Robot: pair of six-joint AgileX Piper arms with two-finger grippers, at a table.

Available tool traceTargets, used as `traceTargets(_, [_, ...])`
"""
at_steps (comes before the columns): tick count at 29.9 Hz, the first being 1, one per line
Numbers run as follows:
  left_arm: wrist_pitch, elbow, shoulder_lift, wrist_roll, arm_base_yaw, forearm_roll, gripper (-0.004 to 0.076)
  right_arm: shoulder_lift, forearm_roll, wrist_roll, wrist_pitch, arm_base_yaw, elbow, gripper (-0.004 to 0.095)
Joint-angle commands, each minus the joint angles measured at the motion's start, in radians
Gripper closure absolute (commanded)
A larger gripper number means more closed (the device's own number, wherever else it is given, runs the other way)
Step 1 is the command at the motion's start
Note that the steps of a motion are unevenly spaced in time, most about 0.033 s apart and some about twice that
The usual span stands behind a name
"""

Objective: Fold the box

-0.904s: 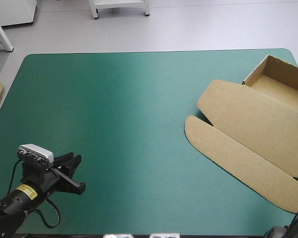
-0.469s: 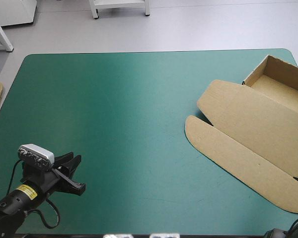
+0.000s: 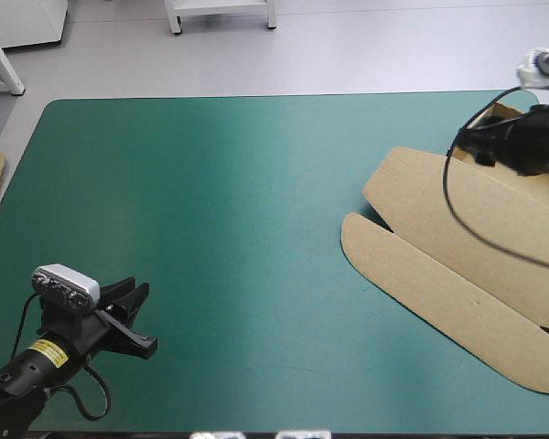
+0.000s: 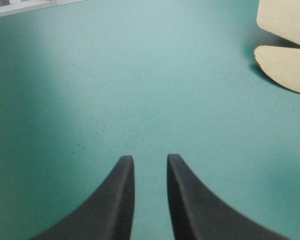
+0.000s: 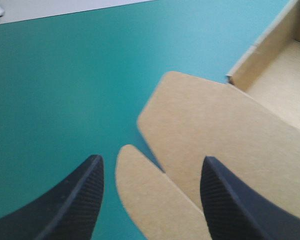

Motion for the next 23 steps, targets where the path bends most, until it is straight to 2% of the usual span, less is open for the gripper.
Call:
traceTargets(1, [-0.086, -0.030, 0.002, 0.004, -0.005, -0.012, 0.0556, -0.144, -0.054, 0.024, -0.136, 0.168, 0.065, 0.0378])
traceTargets(5, [-0.109, -0.020, 0.002, 0.033, -0.005, -0.014, 0.0556, -0.252, -0.083, 0.076, -0.231, 0.323, 0.238, 0.0378])
traceTargets(11, [-0.144, 0.027, 0.002, 0.030, -0.005, -0.030, 0.0556, -0.382, -0.083, 0.021, -0.478, 0.464, 0.635, 0.0414])
traceTargets(18, [-0.177, 0.035, 0.002, 0.034, -0.005, -0.030, 0.0556, -0.451, -0.058, -0.092, -0.778, 0.507, 0.980, 0.0419])
traceTargets(23, [-0.179, 0.035, 0.002, 0.030, -0.005, -0.036, 0.0556, -0.451, 0.015, -0.196, -0.890, 0.507, 1.089, 0.0421])
